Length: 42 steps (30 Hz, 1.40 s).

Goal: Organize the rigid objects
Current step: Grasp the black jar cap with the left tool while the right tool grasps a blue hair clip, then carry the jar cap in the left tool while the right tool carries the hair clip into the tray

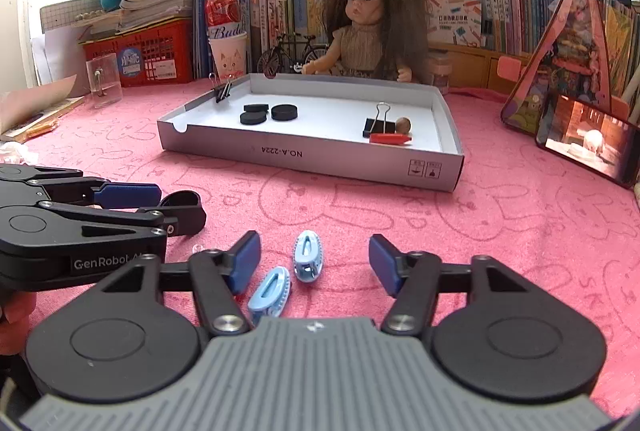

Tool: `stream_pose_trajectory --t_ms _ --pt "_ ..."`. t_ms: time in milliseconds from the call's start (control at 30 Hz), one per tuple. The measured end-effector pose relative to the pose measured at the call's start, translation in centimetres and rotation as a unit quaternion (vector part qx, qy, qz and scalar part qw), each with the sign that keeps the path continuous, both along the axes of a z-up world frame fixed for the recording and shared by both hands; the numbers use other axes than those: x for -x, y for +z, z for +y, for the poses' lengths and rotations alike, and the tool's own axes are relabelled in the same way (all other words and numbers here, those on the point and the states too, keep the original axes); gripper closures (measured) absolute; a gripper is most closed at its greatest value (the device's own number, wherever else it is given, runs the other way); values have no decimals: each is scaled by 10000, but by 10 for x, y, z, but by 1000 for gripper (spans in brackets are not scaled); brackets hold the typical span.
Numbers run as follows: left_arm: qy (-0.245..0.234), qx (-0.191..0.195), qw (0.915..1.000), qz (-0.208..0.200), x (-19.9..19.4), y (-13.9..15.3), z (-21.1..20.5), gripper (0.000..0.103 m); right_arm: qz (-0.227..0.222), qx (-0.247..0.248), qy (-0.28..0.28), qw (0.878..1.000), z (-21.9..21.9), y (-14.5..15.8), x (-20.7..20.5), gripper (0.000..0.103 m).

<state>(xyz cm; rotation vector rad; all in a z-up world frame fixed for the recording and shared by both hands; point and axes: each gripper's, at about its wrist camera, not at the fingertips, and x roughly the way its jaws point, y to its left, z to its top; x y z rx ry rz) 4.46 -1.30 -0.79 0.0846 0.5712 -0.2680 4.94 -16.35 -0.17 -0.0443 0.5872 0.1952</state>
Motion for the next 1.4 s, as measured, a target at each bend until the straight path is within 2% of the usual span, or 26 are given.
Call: stream_pose_trajectory --t_ms 200,267,300,567,1400 --pt "33 -14 10000 -18 2 -2 -2 65 115 -43 -169 9998 -1 0 -6 78" --pt "19 2 10000 1 1 -1 -2 73 123 -107 -227 9996 -3 1 -7 82" --pt "17 -4 10000 13 1 0 -2 73 130 -131 -245 9995 -4 1 -8 83" --pt "43 113 9999 87 -3 6 -1 73 124 -275 -363 9989 -10 3 -10 82" --pt "252 231 9990 -285 -32 42 -1 73 -402 -348 -811 9953 -32 29 -35 83"
